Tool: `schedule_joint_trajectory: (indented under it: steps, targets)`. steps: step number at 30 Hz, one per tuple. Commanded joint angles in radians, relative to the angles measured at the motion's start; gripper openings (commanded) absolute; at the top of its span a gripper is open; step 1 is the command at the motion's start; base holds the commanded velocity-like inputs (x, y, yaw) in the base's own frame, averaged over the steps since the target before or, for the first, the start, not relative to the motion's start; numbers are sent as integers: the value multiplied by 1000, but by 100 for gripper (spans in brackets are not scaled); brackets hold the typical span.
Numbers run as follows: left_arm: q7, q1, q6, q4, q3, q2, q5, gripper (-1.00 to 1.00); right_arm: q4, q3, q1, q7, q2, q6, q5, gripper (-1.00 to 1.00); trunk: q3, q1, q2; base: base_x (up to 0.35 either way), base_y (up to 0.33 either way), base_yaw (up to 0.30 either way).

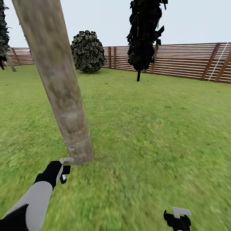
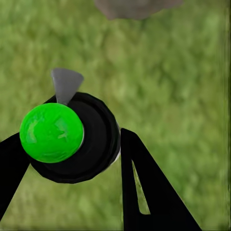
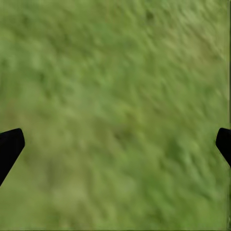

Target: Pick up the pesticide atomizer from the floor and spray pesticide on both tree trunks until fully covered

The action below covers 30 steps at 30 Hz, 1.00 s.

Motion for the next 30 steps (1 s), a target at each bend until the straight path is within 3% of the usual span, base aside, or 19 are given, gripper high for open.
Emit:
schedule_joint_trajectory:
  steps: [1,15,23,30]
  targets:
    - [-5,-1,4,-2,6,-1,-8,-100,2,-8,-1,-3,0,-4,10,100,-1,0,0,92,-273,10]
    - [-6,-1,4,-2,6,-2,-8,-100,2,-8,-1,-4,0,-4,10,100,-1,0,0,66,-274,7]
    - [-8,-1,1,0,7,-2,-6,-100,1,-8,-1,-5,0,-4,10,100,-1,0,0,-89,-255,241]
    - [-8,-20,5,-11,6,-6,14,-100,1,-9,-1,-5,0,-4,10,100,-1,0,0,-52,-39,261]
